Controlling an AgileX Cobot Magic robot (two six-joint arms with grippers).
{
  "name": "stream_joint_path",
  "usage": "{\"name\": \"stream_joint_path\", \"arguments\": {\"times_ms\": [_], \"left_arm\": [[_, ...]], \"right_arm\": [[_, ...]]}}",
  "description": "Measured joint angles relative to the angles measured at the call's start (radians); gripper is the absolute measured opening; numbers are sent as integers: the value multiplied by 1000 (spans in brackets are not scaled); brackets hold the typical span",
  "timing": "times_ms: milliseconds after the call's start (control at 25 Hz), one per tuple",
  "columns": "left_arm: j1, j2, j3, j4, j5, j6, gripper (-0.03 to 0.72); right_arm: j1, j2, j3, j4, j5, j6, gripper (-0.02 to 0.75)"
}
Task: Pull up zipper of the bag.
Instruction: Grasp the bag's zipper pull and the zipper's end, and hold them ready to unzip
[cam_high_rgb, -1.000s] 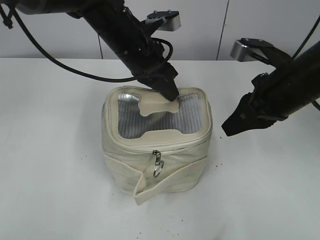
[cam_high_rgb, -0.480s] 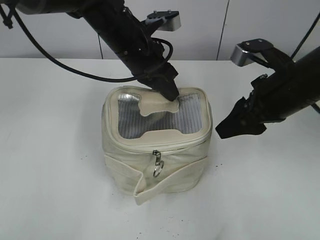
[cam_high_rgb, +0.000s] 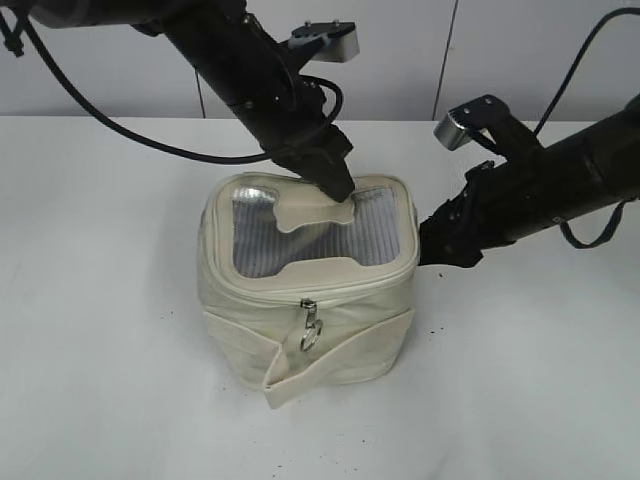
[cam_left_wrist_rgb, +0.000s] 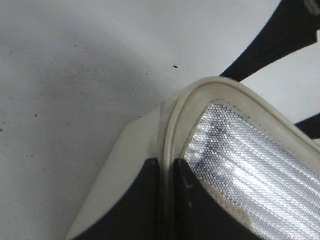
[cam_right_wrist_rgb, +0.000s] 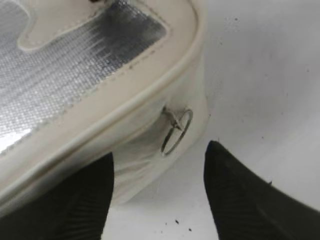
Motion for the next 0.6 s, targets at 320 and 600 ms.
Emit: {"name": "stream_joint_path", "arguments": {"times_ms": [320, 600], "left_arm": [[5, 0, -1, 4, 5, -5, 46], [3, 0, -1, -1, 11, -5, 45]], "right_arm": [[-3, 53, -17, 119, 15, -52, 10], [5, -85, -15, -171, 34, 316, -16]]}}
